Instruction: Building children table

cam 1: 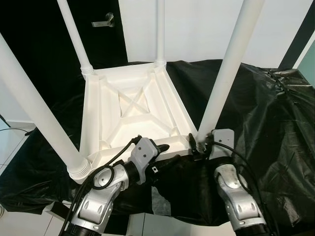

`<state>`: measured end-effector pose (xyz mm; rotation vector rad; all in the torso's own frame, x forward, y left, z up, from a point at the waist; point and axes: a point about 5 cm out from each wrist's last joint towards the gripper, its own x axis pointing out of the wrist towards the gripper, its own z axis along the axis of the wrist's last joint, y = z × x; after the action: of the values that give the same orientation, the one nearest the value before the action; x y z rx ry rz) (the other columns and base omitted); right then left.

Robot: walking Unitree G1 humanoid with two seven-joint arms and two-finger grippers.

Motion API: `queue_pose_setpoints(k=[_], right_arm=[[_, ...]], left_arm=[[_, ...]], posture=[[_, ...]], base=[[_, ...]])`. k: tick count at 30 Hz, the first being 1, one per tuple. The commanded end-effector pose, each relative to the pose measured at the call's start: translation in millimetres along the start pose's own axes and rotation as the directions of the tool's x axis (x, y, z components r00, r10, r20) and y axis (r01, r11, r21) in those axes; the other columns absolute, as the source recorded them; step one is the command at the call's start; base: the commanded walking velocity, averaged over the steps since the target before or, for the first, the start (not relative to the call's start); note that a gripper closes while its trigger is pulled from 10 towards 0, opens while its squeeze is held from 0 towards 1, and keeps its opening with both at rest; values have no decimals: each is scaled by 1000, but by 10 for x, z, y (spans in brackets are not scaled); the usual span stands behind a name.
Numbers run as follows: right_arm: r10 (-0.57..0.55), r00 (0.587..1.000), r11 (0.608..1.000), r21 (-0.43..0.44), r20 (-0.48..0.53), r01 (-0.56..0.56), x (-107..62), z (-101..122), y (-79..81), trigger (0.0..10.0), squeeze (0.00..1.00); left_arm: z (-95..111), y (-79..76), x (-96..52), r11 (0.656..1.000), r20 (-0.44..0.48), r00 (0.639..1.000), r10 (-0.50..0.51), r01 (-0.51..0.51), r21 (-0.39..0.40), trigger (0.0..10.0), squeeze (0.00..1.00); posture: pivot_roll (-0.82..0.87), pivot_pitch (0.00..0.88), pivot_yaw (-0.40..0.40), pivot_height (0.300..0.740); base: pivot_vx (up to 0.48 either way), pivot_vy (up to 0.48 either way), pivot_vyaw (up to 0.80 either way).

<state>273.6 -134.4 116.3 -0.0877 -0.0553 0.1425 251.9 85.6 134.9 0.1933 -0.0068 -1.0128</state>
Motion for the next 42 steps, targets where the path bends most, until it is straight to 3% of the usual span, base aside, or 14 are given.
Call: queue_pose_setpoints(k=[1,2,6,11,12,14,18,20,21,25,31,39,40,42], right_arm=[[26,1000,1000,15,14,-26,-24,13,-30,10000,1000],[96,995,995,11,23,-96,-33,25,-86,10000,0],[224,974,974,-22,29,-224,-21,58,-145,10000,0],[411,912,904,-129,5,-407,148,147,-251,10000,0],[411,912,904,-129,5,-407,148,147,-251,10000,0],[483,875,861,-174,-19,-479,254,181,-249,10000,0],[551,833,812,-200,-45,-548,339,197,-222,10000,0],[551,833,812,-200,-45,-548,339,197,-222,10000,0],[612,788,764,-203,-74,-612,378,178,-183,0,0],[643,760,737,-198,-94,-647,388,152,-174,0,0],[651,752,730,-187,-102,-657,383,125,-198,0,0],[612,787,774,-146,-75,-616,348,105,-216,0,0],[590,805,793,-140,-66,-592,337,96,-205,9882,0],[562,825,814,-134,-60,-565,325,84,-190,10000,0]], left_arm=[[-13,-12,2,1000,-11,1000,17,-17,-1,10000,0],[-15,-17,4,1000,-11,1000,14,-14,-2,10000,0],[-18,-19,9,1000,-11,1000,11,-11,-4,10000,0],[-10,6,26,1000,-6,1000,17,-17,-2,10000,0],[-10,6,26,1000,-6,1000,17,-17,-2,10000,0],[-5,17,26,1000,-4,1000,23,-23,0,10000,0],[-3,30,17,999,-3,999,34,-34,2,10000,0],[-3,30,17,999,-3,999,34,-34,2,10000,0],[2,41,10,999,-1,999,47,-47,4,10000,0],[7,56,1,998,1,998,63,-63,6,10000,0],[6,62,-9,997,1,997,72,-72,4,10000,0],[10,61,-2,998,3,998,70,-70,2,10000,0],[11,60,-2,998,3,998,69,-69,2,10000,0],[12,59,-1,998,2,998,68,-68,2,10000,0]], posture=[[33,0,-7,740],[27,0,-5,740],[23,0,-5,740],[27,0,-7,740],[27,0,-7,740],[36,0,-12,740],[42,0,-15,740],[42,0,-15,740],[55,0,-27,740],[59,0,-32,740],[60,0,-35,740],[51,0,-32,740],[49,0,-31,740],[49,0,-30,740]], base=[[0,0,0],[0,0,0],[0,0,0],[0,0,0],[0,0,0],[0,0,0],[0,0,0],[0,0,0],[0,0,0],[0,0,0],[0,0,0],[0,0,0],[0,0,0],[0,0,0]])
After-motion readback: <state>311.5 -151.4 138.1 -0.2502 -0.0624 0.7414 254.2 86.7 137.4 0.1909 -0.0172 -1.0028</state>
